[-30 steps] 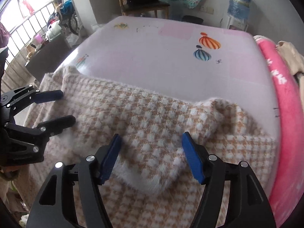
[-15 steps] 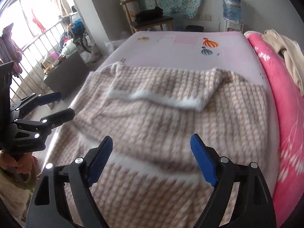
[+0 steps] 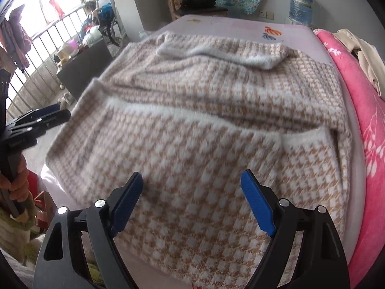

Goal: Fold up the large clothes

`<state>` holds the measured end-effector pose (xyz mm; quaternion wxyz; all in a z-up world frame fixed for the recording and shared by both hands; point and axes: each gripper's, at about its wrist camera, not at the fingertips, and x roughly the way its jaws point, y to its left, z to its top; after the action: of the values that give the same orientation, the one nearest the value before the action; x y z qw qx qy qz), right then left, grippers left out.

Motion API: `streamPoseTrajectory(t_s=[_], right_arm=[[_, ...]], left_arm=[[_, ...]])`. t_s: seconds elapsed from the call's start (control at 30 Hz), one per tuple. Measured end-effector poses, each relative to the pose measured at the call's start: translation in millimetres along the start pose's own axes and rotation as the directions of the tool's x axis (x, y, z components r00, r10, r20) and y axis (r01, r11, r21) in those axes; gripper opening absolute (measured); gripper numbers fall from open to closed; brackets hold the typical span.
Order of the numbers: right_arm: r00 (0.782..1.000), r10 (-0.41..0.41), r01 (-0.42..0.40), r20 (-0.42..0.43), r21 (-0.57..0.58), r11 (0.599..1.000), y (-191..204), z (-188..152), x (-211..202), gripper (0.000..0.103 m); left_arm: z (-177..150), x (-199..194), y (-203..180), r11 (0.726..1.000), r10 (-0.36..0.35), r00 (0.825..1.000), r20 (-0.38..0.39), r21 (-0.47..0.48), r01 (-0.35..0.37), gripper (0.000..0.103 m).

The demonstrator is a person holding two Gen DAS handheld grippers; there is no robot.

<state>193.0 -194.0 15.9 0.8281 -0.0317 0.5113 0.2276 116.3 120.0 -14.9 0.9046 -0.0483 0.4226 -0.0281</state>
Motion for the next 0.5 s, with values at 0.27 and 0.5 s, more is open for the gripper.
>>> streamPoseTrajectory(t_s=[0.27, 0.5], right_arm=[[1.000, 0.028, -0.028, -0.011, 0.014, 1.000, -8, 1, 3, 0.082], [0.999, 0.035, -0.035, -0.019, 0.015, 0.999, -9, 1, 5, 0.082]], left_arm=[[10, 44, 21, 1.000, -0.016, 0.998, -0.061, -0.021, 0.014, 0.044], [16, 41, 26, 0.982, -0.190, 0.981, -0.027, -0.012, 0.190, 0.039]])
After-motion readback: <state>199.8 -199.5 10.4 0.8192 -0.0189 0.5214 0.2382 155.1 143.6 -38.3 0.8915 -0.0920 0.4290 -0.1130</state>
